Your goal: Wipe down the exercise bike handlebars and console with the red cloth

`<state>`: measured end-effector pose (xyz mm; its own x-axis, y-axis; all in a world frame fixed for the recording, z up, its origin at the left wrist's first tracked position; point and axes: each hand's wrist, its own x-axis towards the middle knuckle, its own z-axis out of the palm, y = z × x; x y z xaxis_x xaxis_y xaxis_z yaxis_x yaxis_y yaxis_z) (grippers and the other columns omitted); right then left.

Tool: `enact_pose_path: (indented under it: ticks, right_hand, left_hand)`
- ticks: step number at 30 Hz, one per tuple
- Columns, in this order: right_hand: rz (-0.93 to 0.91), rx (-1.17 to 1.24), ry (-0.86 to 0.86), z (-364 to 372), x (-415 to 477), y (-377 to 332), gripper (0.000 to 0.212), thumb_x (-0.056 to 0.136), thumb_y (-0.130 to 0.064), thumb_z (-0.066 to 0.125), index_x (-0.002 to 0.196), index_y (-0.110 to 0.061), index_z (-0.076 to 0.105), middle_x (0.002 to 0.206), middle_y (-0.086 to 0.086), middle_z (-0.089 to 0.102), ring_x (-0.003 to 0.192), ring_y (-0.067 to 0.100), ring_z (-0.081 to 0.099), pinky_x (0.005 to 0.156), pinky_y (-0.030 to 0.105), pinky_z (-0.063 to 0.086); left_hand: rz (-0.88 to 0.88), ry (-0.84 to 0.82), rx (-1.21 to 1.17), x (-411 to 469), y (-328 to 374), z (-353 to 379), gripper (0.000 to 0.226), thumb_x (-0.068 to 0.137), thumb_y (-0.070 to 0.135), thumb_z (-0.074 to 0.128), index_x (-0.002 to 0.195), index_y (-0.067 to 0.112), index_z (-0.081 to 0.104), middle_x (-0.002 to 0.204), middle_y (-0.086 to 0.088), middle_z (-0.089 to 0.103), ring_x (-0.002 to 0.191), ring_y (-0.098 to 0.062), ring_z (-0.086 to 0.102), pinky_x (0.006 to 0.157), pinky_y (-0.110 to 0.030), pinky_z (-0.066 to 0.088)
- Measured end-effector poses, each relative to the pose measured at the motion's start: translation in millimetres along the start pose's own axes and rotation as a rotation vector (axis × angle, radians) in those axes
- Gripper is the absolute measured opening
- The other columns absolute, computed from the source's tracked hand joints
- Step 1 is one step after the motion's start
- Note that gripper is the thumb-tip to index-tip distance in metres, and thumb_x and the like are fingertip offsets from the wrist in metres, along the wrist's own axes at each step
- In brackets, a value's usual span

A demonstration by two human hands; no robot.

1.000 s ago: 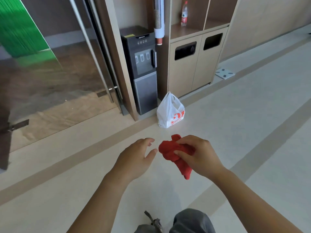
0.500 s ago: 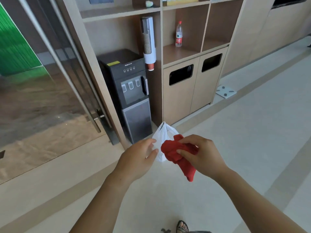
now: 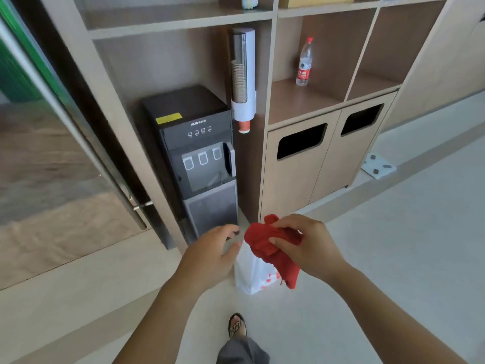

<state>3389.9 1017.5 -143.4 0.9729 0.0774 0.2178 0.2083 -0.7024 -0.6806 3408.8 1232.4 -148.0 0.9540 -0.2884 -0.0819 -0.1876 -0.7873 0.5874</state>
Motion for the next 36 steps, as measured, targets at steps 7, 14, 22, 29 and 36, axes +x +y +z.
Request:
enact_pose_path:
  ticks: [7, 14, 22, 29, 36]
  right_hand:
    - [0.043, -0.062, 0.052, -25, 136, 50, 0.023, 0.079, -0.033, 0.072, 0.100, -0.024, 0.069, 0.093, -0.015, 0.064, 0.081, 0.002, 0.056, 0.072, 0.004, 0.038]
    - [0.051, 0.034, 0.130, -54, 238, 116, 0.019, 0.075, -0.027, 0.075, 0.093, -0.024, 0.070, 0.088, -0.017, 0.064, 0.082, 0.003, 0.060, 0.073, 0.019, 0.048]
    - [0.019, 0.067, 0.058, -102, 380, 216, 0.022, 0.074, -0.027, 0.076, 0.095, -0.033, 0.069, 0.090, -0.021, 0.063, 0.082, -0.004, 0.059, 0.069, 0.001, 0.040]
    - [-0.187, 0.189, -0.004, -128, 532, 244, 0.022, 0.078, -0.020, 0.072, 0.101, -0.022, 0.071, 0.113, -0.011, 0.062, 0.100, 0.001, 0.056, 0.083, -0.004, 0.032]
    - [-0.261, 0.248, -0.106, -150, 541, 283, 0.026, 0.081, -0.017, 0.070, 0.106, -0.020, 0.069, 0.123, -0.006, 0.061, 0.106, -0.004, 0.053, 0.090, 0.001, 0.035]
  left_hand:
    - [0.083, -0.002, -0.003, 158, 10, -26, 0.038, 0.095, 0.040, 0.043, 0.132, 0.031, 0.046, 0.128, 0.013, 0.054, 0.116, -0.008, 0.051, 0.096, -0.032, 0.044]
    - [0.160, -0.014, 0.017, 287, 46, -25, 0.038, 0.096, 0.040, 0.040, 0.133, 0.031, 0.045, 0.130, 0.013, 0.053, 0.117, -0.006, 0.050, 0.094, -0.031, 0.045]
    - [-0.007, 0.072, -0.022, 425, 95, 3, 0.037, 0.095, 0.037, 0.045, 0.131, 0.030, 0.046, 0.127, 0.011, 0.056, 0.115, -0.008, 0.052, 0.094, -0.032, 0.047]
    - [-0.176, 0.252, 0.016, 507, 141, 13, 0.039, 0.095, 0.039, 0.043, 0.132, 0.027, 0.047, 0.129, 0.008, 0.056, 0.115, -0.007, 0.053, 0.093, -0.025, 0.042]
    - [-0.276, 0.322, 0.109, 522, 178, 24, 0.041, 0.095, 0.041, 0.042, 0.134, 0.029, 0.045, 0.133, 0.010, 0.052, 0.118, -0.006, 0.049, 0.095, -0.026, 0.040]
